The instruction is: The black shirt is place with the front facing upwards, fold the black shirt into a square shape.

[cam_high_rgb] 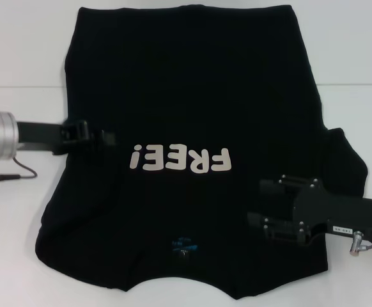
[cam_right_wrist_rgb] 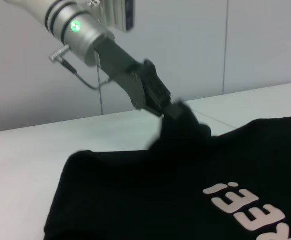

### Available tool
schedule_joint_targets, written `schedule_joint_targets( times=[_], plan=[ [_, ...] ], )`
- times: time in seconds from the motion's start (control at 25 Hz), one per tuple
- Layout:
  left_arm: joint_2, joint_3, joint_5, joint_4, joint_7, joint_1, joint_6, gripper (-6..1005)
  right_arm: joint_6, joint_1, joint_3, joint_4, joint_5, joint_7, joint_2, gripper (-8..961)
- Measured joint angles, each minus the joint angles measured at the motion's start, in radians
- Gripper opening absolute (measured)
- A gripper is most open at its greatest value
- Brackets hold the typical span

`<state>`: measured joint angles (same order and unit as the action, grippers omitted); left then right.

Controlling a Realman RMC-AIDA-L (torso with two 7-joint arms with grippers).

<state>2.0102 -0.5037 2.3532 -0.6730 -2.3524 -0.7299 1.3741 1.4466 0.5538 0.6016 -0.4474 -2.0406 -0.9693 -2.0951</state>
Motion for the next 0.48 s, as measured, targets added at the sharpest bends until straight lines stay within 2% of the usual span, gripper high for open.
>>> schedule_joint_targets(
  times=[0.16, 0.36, 0.48],
  plan=[
    [0.017, -0.001, -0.021, 0.039, 0.024, 0.019, -0.048, 4, -0.001, 0.000, 0.003, 0.016, 0.000, 0.003, 0.000, 737],
    [0.022, 0.000, -0.107, 0.121, 0.087, 0.036, -0.053, 240, -0.002, -0.003, -0.001, 0.021, -0.001, 0.004, 0.002, 737],
    [0.006, 0.008, -0.114, 0.132, 0.070, 0.058, -0.075, 372, -0.002, -0.004, -0.002, 0.021, 0.000, 0.004, 0.003, 738]
  ],
)
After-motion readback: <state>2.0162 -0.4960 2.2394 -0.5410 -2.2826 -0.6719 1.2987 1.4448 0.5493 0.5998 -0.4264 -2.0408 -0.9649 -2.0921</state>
